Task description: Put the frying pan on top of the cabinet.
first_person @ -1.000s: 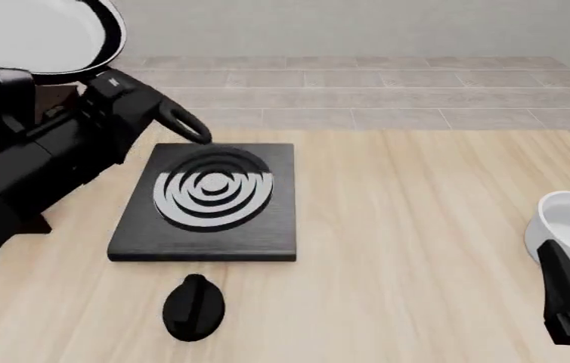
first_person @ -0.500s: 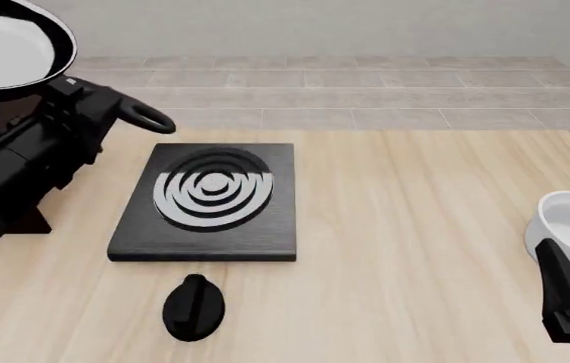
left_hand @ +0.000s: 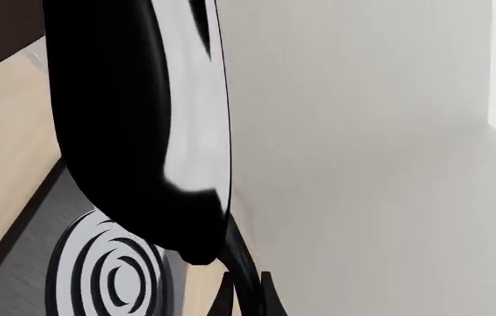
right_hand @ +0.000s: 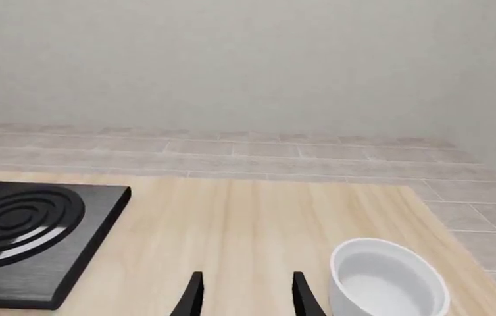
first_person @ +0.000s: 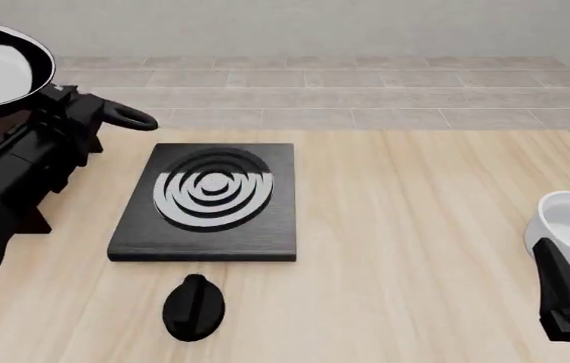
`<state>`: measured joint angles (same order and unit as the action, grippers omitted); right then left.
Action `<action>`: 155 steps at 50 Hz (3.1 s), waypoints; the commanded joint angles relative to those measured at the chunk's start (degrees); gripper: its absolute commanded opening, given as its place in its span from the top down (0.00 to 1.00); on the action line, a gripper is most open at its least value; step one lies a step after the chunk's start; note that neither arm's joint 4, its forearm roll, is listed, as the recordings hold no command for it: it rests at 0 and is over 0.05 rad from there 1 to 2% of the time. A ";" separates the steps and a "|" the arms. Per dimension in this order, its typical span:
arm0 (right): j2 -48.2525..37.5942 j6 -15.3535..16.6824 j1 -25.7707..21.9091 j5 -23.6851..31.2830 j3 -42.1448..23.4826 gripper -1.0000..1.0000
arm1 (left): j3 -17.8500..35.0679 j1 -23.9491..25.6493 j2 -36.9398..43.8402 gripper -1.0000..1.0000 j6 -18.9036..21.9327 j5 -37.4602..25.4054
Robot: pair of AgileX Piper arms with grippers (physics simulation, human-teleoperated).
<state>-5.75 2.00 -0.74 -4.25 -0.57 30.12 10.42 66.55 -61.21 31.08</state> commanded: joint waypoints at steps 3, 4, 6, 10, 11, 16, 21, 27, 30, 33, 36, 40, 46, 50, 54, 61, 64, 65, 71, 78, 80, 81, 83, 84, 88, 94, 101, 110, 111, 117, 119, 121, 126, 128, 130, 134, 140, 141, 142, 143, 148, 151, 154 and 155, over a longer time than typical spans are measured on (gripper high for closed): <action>-0.56 0.31 -0.17 -0.39 -0.01 0.00 | 0.69 -4.09 7.13 1.00 -3.68 8.11; -0.56 0.31 -0.17 -0.39 -0.01 0.00 | 0.69 -4.09 7.14 1.00 -3.68 8.13; -0.64 0.29 -0.16 -0.16 -0.25 0.00 | 0.69 -4.31 8.28 1.00 -4.23 9.23; -0.84 0.38 -0.22 0.09 -0.67 0.00 | 0.87 -4.91 9.94 1.00 -4.83 10.64; -0.85 0.42 -0.22 0.18 -0.75 0.00 | 0.70 -4.91 10.35 1.00 -5.20 11.40; -1.08 0.42 -0.18 0.67 -1.45 0.00 | 1.16 -5.95 12.71 1.00 -6.22 13.26; -1.36 0.41 -0.19 0.67 -1.69 0.00 | 1.36 -6.26 13.89 1.00 -6.34 14.14; -1.30 0.47 -0.22 0.90 -1.85 0.00 | 1.64 -6.79 15.57 1.00 -6.98 15.51; -1.21 0.52 -0.22 1.05 -1.94 0.00 | 1.76 -7.04 16.54 1.00 -7.32 16.52; -1.26 0.54 -0.22 1.06 -2.01 0.00 | 2.05 -7.17 17.07 1.00 -7.43 16.87; -1.26 0.53 -0.20 0.99 -1.94 0.00 | 2.24 -7.19 17.12 1.00 -7.37 17.03; -1.08 0.59 -0.25 1.08 -1.81 0.00 | 2.64 -7.44 18.46 1.00 -8.12 18.10; -1.01 0.70 -0.28 1.10 -1.68 0.00 | 3.86 -8.38 21.03 1.00 -8.64 19.34; -1.30 0.69 -0.29 0.77 -1.60 0.00 | 4.47 -8.69 22.44 1.00 -8.94 19.99; -1.54 0.73 -0.31 0.50 -1.55 0.00 | 5.32 -9.01 24.24 1.00 -9.14 20.63; -1.87 0.84 -0.33 0.01 -1.29 0.00 | 7.64 -10.20 26.98 1.00 -9.05 20.97; -1.98 0.89 -0.36 -0.15 -1.22 0.00 | 8.93 -10.72 28.46 1.00 -9.30 21.01; -2.06 0.90 -0.35 -0.21 -1.25 0.00 | 9.28 -10.92 28.85 1.00 -9.21 20.99; -2.77 0.92 -0.34 -1.13 -0.95 0.00 | 11.15 -11.80 30.99 1.00 -9.42 21.16; -3.12 1.05 -0.42 -1.71 -0.69 0.00 | 12.64 -12.47 32.71 1.00 -9.50 21.43; -3.07 1.05 -0.38 -1.65 -0.71 0.00 | 13.16 -12.54 33.37 1.00 -9.50 21.43; -3.16 1.07 -0.40 -1.76 -0.68 0.00 | 13.44 -12.55 33.75 1.00 -9.62 21.51; -3.31 1.06 -0.41 -1.81 -0.74 0.00 | 14.02 -12.86 34.53 1.00 -9.74 21.60; -3.29 1.12 -0.43 -1.74 -0.78 0.00 | 14.10 -12.90 35.43 1.00 -10.54 22.21; -3.18 1.14 -0.42 -1.52 -0.85 0.00 | 14.42 -13.01 36.14 1.00 -10.78 22.62; -3.10 1.26 -0.48 -1.37 -0.85 0.00 | 15.64 -13.35 37.52 1.00 -10.91 22.83; -3.37 1.30 -0.51 -1.61 -0.87 0.00 | 16.41 -14.25 39.95 1.00 -12.62 23.76; -3.78 1.30 -0.58 -1.66 -1.20 0.00 | 17.20 -15.28 41.92 1.00 -13.34 24.28; -3.78 1.32 -0.59 -1.65 -1.23 0.00 | 17.26 -15.38 42.38 1.00 -13.72 24.43; -3.45 1.23 -0.55 -1.28 -1.30 0.00 | 17.29 -15.45 42.70 1.00 -13.54 24.52; -3.59 1.21 -0.56 -1.39 -1.33 0.00 | 17.28 -15.51 42.78 1.00 -13.49 24.55; -3.56 1.19 -0.55 -1.38 -1.33 0.00 | 17.21 -15.61 42.59 1.00 -13.34 24.43; -3.58 1.17 -0.57 -1.69 -1.05 0.00 | 16.92 -15.62 41.94 1.00 -13.00 24.16; -3.56 1.15 -0.56 -1.70 -1.04 0.00 | 16.65 -15.58 41.71 1.00 -13.01 24.18; -3.42 1.19 -0.59 -1.73 -0.92 0.00 | 16.34 -15.61 40.85 0.00 -12.53 23.75; -3.39 1.24 -0.62 -2.19 -0.44 0.00 | 15.86 -15.74 40.32 0.00 -12.20 23.71; -3.39 1.33 -0.71 -2.51 -0.12 0.00 | 15.55 -15.94 39.42 0.00 -11.58 23.20; -3.37 1.32 -0.71 -2.45 -0.16 0.00 | 15.45 -15.88 39.10 0.00 -11.40 23.10; -3.30 1.31 -0.74 -2.34 -0.20 0.00 | 15.46 -15.98 38.82 0.00 -11.02 22.70; -3.21 1.33 -0.75 -2.23 -0.23 0.00 | 15.35 -15.90 38.76 0.00 -11.08 22.85; -3.01 1.33 -0.75 -1.76 -0.50 0.00 | 14.47 -16.00 37.60 0.00 -10.51 22.86; -2.91 1.35 -0.81 -1.44 -0.70 0.00 | 13.77 -15.96 36.90 0.00 -10.39 22.87; -2.80 1.40 -0.86 -1.24 -0.78 0.00 | 12.72 -15.82 35.26 0.00 -9.63 22.62; -2.74 1.34 -0.84 -1.15 -0.81 0.00 | 12.37 -15.66 34.98 0.00 -9.82 22.84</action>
<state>-8.82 3.33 -1.49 -5.95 -1.16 44.67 -5.38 104.22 -72.10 54.27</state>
